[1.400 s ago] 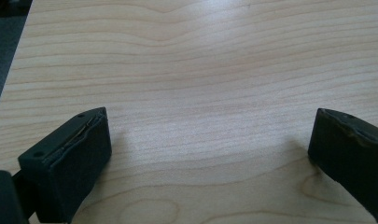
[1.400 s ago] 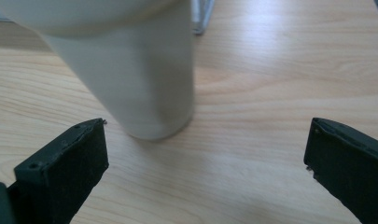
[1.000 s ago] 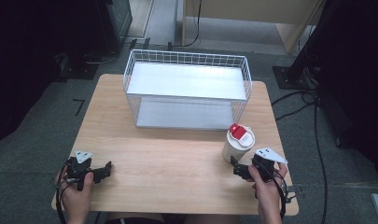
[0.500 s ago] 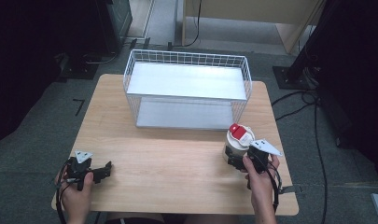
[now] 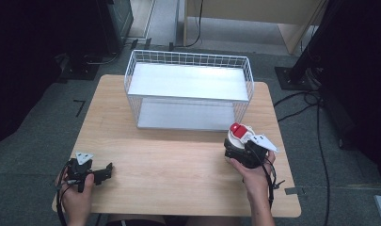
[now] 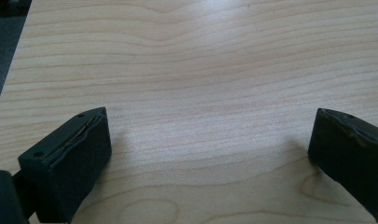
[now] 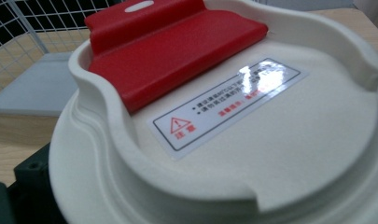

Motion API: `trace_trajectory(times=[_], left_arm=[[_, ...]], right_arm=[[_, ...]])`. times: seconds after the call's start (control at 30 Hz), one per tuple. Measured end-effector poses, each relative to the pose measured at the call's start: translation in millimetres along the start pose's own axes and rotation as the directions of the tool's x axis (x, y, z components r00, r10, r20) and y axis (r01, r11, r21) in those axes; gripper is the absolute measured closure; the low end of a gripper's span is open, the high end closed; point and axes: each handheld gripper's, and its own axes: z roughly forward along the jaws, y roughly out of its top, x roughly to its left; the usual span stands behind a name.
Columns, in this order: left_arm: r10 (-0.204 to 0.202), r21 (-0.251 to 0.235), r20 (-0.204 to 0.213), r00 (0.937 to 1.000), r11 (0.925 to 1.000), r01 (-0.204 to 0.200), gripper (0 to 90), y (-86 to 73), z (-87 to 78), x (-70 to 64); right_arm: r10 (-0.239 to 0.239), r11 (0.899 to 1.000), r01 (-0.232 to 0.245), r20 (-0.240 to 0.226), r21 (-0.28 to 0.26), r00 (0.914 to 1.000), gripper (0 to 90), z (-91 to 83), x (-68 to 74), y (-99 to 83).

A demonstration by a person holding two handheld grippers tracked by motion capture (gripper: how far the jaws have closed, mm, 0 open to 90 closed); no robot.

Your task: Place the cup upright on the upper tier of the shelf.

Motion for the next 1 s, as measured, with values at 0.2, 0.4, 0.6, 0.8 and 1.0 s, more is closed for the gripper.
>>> trace_trajectory(times=[0.2,0.4,0.6,0.8,1.0], left_arm=[[0.004,0.0,0.003,1.0,1.0,-0.004,0.0,0.0,0.0,-0.1],[0.004,0.0,0.003,1.0,1.0,-0.004,0.0,0.0,0.0,0.0],[0.004,0.0,0.003,1.0,1.0,-0.004,0.0,0.0,0.0,0.0],[0.004,0.0,0.004,1.0,1.0,-0.004,0.0,0.0,0.0,0.0],[0.005,0.001,0.004,1.0,1.0,-0.005,0.0,0.1,-0.1,0.1]], right_arm=[[-0.002,1.0,0.001,0.009,0.011,1.0,0.0,4.0,1.7,1.3],[0.009,1.0,-0.01,0.03,0.007,0.9995,0.4,4.6,4.0,1.4],[0.021,1.0,-0.022,0.042,0.01,0.9989,0.5,3.0,5.9,1.2],[0.037,0.999,-0.036,0.02,-0.023,0.9991,0.5,-2.2,8.4,5.0],[0.011,0.997,-0.012,-0.005,-0.071,0.9999,0.5,-11.4,18.1,16.8]])
